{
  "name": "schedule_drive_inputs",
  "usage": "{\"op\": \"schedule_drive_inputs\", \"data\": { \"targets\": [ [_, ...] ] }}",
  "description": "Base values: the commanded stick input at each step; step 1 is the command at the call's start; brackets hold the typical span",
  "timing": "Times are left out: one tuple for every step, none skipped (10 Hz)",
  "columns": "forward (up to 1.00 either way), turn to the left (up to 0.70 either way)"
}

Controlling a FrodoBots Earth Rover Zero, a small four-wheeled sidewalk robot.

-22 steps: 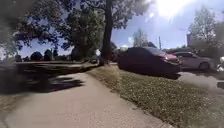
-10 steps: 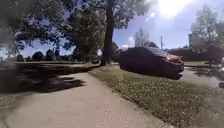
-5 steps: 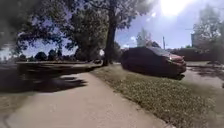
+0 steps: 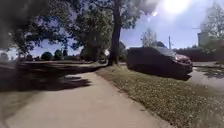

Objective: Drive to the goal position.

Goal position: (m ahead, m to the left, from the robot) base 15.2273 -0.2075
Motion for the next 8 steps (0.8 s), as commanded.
{"op": "schedule_drive_inputs", "data": {
  "targets": [
    [0.0,0.0],
    [0.03,0.0],
    [0.61,0.0],
    [0.7,0.02],
    [0.7,0.26],
    [0.7,0.35],
    [0.7,0.13],
    [0.7,0.0]
  ]
}}
